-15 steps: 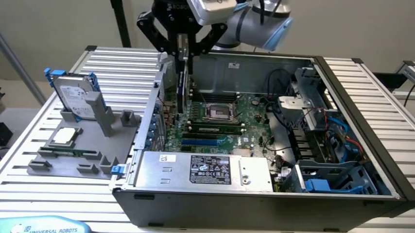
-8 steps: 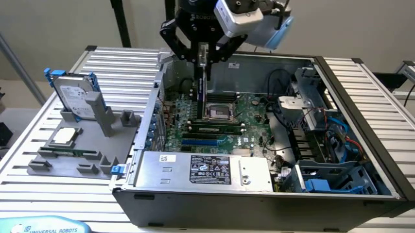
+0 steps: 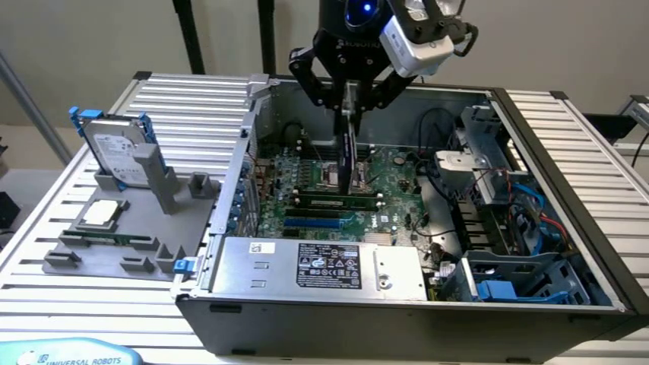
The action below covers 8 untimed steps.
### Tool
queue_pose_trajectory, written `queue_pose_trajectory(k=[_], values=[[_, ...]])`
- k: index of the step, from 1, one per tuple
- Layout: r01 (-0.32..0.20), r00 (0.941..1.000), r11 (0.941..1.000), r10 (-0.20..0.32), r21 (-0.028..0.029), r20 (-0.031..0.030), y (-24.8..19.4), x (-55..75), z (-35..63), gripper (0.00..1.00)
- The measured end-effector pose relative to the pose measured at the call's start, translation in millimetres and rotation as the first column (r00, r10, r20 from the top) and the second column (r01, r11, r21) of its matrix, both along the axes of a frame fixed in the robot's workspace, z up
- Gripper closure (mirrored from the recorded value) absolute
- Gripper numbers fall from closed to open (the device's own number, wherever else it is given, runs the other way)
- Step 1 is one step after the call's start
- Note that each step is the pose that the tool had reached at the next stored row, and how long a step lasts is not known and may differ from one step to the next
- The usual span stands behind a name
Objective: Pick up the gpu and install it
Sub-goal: 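Pick up the gpu and move the gpu toward the slot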
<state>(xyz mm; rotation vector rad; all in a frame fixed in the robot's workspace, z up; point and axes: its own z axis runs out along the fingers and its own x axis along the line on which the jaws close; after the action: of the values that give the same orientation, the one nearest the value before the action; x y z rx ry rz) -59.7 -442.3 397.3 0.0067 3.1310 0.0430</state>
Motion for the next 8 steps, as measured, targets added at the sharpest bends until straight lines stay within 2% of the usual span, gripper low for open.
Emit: queue_pose_trajectory(k=[4,8], values=[[0.0,1.0,1.0,0.0,-0.0014,-0.0039,3.3,16.5,-6.1,0.74],[0.0,0.9999,1.0,0.0,-0.006,-0.0122,6.4,25.2,-10.6,0.74]])
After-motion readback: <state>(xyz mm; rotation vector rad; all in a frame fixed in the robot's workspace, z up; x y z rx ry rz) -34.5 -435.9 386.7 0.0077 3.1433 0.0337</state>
